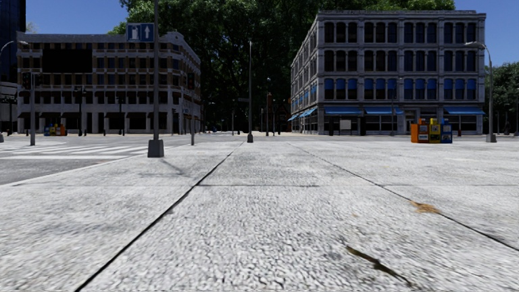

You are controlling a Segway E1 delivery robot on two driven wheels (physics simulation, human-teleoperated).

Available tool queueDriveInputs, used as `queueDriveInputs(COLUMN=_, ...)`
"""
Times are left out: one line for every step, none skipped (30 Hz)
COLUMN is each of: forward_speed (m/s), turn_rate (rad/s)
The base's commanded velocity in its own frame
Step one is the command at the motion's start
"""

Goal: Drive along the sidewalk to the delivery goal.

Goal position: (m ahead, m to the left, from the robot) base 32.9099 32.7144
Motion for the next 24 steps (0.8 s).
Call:
queueDriveInputs(forward_speed=2.00, turn_rate=0.00)
queueDriveInputs(forward_speed=2.00, turn_rate=0.00)
queueDriveInputs(forward_speed=2.00, turn_rate=0.00)
queueDriveInputs(forward_speed=2.00, turn_rate=0.00)
queueDriveInputs(forward_speed=2.00, turn_rate=0.00)
queueDriveInputs(forward_speed=2.00, turn_rate=0.00)
queueDriveInputs(forward_speed=2.00, turn_rate=0.00)
queueDriveInputs(forward_speed=2.00, turn_rate=0.00)
queueDriveInputs(forward_speed=2.00, turn_rate=0.00)
queueDriveInputs(forward_speed=2.00, turn_rate=0.00)
queueDriveInputs(forward_speed=2.00, turn_rate=0.00)
queueDriveInputs(forward_speed=2.00, turn_rate=0.00)
queueDriveInputs(forward_speed=2.00, turn_rate=0.00)
queueDriveInputs(forward_speed=2.00, turn_rate=0.00)
queueDriveInputs(forward_speed=2.00, turn_rate=0.00)
queueDriveInputs(forward_speed=2.00, turn_rate=0.00)
queueDriveInputs(forward_speed=2.00, turn_rate=0.00)
queueDriveInputs(forward_speed=2.00, turn_rate=0.00)
queueDriveInputs(forward_speed=2.00, turn_rate=0.00)
queueDriveInputs(forward_speed=2.00, turn_rate=0.00)
queueDriveInputs(forward_speed=2.00, turn_rate=0.00)
queueDriveInputs(forward_speed=2.00, turn_rate=0.00)
queueDriveInputs(forward_speed=2.00, turn_rate=0.00)
queueDriveInputs(forward_speed=2.00, turn_rate=0.00)
